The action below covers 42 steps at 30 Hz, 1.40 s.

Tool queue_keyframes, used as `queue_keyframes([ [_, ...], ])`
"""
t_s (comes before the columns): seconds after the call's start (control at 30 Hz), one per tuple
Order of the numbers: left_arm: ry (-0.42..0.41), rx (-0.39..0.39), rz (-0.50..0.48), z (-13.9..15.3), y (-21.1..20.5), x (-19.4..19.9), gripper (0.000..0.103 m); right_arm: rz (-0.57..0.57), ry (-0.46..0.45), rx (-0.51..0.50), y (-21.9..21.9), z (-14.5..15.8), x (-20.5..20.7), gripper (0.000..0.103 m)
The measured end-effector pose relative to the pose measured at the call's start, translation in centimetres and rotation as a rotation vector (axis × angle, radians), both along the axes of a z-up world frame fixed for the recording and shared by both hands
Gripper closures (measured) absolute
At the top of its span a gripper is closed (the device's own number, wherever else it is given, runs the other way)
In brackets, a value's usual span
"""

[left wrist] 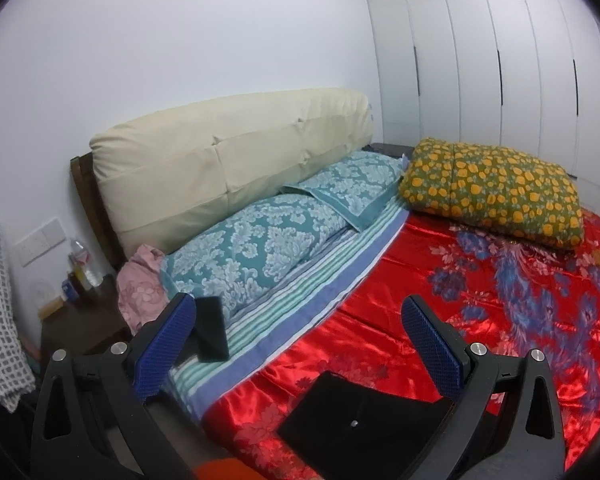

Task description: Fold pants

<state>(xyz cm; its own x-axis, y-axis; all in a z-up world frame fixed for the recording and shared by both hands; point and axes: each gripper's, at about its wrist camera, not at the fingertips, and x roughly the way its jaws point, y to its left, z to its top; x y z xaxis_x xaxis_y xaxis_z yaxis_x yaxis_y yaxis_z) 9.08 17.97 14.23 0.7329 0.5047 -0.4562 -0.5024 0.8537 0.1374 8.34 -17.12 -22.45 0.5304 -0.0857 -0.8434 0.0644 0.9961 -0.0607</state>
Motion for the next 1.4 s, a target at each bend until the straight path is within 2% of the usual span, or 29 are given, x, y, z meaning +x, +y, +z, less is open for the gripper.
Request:
queue_keyframes([
  [0.6,0.039,0.004,-0.031,-1.5,-0.3,1.0,0.000,0.002,-0.001,-0.003,0.0,0.0,0.0,0.000],
  [0.7,0.051,-0.006,-0.064,-2.5,0.3,1.6,0.000,0.002,-0.001,-0.001,0.1,-0.1,0.0,0.000],
  [0.77,0.064,-0.070,-0.135,-4.2,2.0,2.7,0.000,0.004,0.004,0.002,0.1,-0.1,0.1,0.000],
  [0.83,0.114,-0.214,-0.250,-7.8,5.6,5.0,0.000,0.004,0.017,0.009,0.1,-0.1,0.3,0.000],
  [0.87,0.142,-0.272,-0.277,-9.7,7.4,6.1,0.000,0.005,0.024,0.011,0.0,-0.1,0.4,0.000],
  [0.93,0.249,-0.386,-0.279,-15.5,12.0,9.1,0.000,0.007,0.034,0.013,0.0,0.1,0.5,0.000],
  [1.0,0.360,-0.461,-0.229,-20.5,15.3,11.2,0.001,0.011,0.040,0.003,0.0,0.4,0.6,0.000],
  [1.07,0.461,-0.558,-0.213,-25.4,17.7,12.6,0.002,0.009,0.041,-0.020,0.1,1.0,0.5,0.000],
  [1.1,0.484,-0.574,-0.211,-27.0,18.2,12.8,0.002,0.004,0.032,-0.031,0.2,1.6,0.5,0.000],
  [1.17,0.531,-0.537,-0.195,-29.0,18.1,12.9,0.005,-0.001,0.002,-0.020,0.2,2.9,0.5,0.000],
  [1.23,0.533,-0.491,-0.204,-28.6,16.6,12.1,0.013,0.004,-0.019,-0.015,0.5,4.1,0.6,0.000],
  [1.27,0.514,-0.473,-0.228,-27.6,15.6,11.5,0.013,0.008,-0.029,-0.022,0.6,4.5,0.6,0.000],
  [1.33,0.456,-0.372,-0.268,-24.1,12.5,10.0,0.012,0.011,-0.059,-0.042,0.9,5.1,0.6,0.000],
  [1.4,0.381,-0.247,-0.294,-19.7,9.0,8.1,0.003,0.011,-0.067,-0.045,1.1,5.1,0.7,0.000],
])
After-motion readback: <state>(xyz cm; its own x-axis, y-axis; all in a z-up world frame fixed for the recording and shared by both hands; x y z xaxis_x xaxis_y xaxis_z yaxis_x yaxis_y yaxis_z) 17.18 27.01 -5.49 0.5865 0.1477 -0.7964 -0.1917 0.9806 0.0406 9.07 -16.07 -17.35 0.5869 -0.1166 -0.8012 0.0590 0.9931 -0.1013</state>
